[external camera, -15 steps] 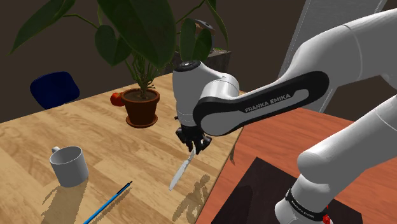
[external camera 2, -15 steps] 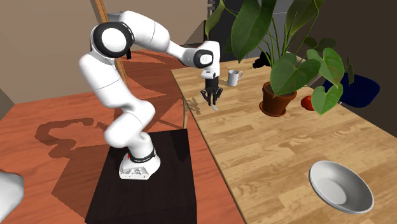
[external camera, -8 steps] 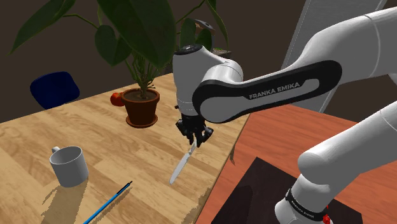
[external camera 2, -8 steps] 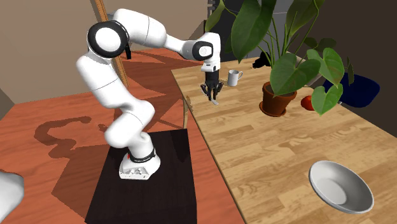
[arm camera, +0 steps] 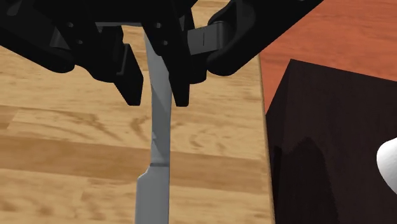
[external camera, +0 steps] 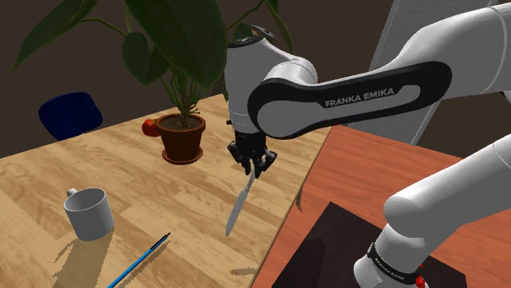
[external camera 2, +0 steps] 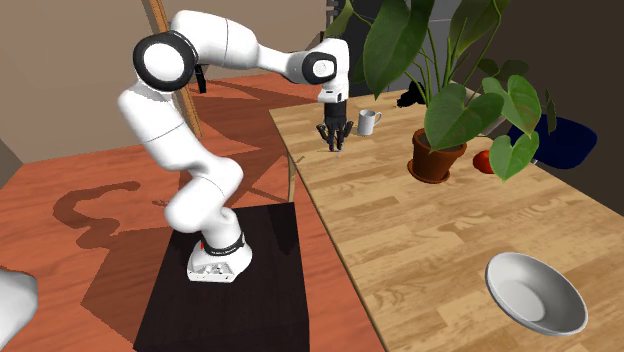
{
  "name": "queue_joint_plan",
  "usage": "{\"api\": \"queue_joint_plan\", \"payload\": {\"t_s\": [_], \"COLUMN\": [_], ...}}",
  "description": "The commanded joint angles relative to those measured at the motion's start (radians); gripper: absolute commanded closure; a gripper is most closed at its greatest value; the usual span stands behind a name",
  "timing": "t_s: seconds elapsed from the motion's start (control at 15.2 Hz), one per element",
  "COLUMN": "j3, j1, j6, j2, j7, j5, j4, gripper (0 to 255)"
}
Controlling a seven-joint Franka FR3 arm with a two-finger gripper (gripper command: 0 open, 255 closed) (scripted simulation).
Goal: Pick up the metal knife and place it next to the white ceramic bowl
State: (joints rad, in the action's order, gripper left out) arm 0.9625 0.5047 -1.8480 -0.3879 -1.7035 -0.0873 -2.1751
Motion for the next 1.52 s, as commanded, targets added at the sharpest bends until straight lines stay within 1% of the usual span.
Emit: {"api": "queue_joint_plan", "payload": {"t_s": [0.0,0.4,0.73,0.79,0.86,1.12,1.39,1.45], "j3": [-0.020,-0.072,-0.101,-0.097,-0.097,-0.129,-0.141,-0.138], "j1": [0.018,0.101,0.173,0.156,0.156,0.134,0.121,0.123], "j6": [-0.008,-0.054,-0.082,-0.073,-0.073,-0.215,-0.342,-0.356], "j2": [0.012,0.091,0.187,0.160,0.160,0.213,0.297,0.306], "j7": [0.028,0.117,0.170,0.160,0.160,0.284,0.409,0.403], "j5": [0.018,0.102,0.189,0.165,0.165,0.084,0.013,0.020], "j4": [0.002,0.023,0.074,0.061,0.061,-0.036,-0.108,-0.115], "gripper": [255,255,255,255,0,0,0,0]}}
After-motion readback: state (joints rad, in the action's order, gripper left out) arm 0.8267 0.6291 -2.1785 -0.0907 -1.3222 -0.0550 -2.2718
